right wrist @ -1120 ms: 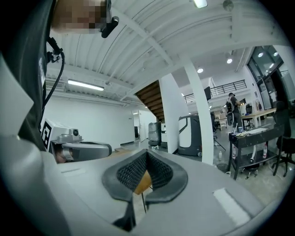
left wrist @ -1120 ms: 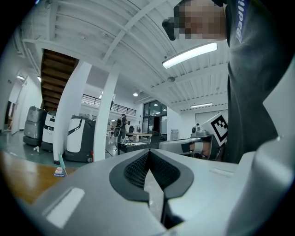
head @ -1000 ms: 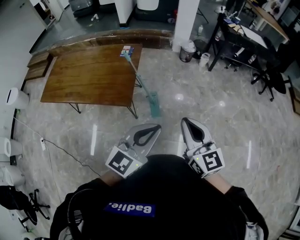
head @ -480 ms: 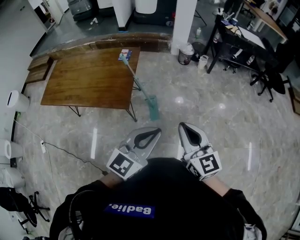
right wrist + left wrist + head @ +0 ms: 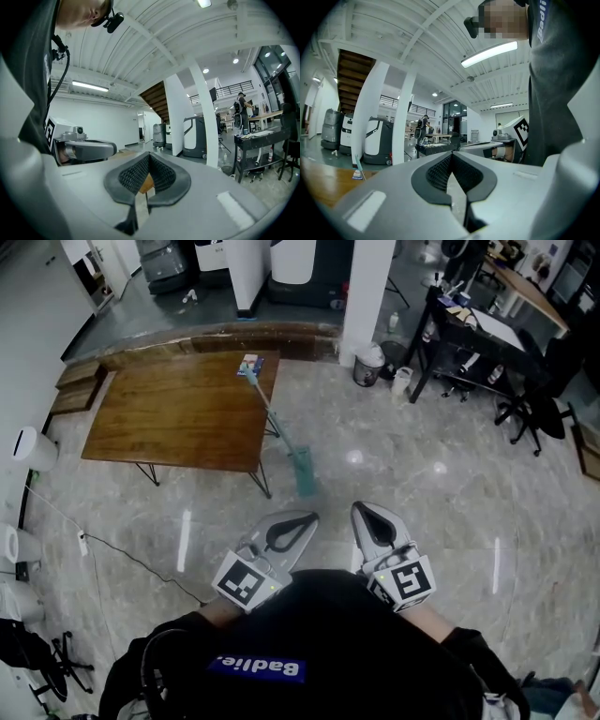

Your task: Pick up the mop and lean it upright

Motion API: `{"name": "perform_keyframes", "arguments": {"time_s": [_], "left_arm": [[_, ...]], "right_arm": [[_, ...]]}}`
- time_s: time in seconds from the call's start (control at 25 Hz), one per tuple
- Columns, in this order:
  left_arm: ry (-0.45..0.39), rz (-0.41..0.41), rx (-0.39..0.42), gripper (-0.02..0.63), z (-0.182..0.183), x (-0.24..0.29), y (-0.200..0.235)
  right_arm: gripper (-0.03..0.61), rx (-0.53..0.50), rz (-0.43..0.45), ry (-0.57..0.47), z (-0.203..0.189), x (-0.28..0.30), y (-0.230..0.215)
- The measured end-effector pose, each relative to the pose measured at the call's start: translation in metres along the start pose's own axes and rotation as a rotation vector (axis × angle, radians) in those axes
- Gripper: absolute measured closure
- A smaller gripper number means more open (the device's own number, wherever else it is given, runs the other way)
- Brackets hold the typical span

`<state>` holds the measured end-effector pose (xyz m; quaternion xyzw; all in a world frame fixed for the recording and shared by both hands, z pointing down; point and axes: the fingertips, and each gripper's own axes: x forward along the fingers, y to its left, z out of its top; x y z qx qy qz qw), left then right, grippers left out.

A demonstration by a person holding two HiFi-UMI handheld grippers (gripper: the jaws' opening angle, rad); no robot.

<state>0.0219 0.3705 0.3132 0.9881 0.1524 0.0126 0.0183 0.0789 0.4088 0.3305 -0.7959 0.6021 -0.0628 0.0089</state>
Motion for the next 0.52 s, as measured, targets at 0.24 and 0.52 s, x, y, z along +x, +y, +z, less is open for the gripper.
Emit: {"name": "perform_keyframes", "arguments": {"time_s": [0.24, 0.52], "left_arm": [[-0.003, 0.001, 0.0, 0.595, 0.0, -0.008, -0.004], [-0.005, 0.016, 0.005, 0.595, 0.006, -0.016, -0.003]], "right_arm": [[0.575, -0.008, 0.009, 0.006, -0.001, -0.002, 0.009], [0.575, -0.013, 0.032, 0.017, 0.003, 0.001, 0.017]]}}
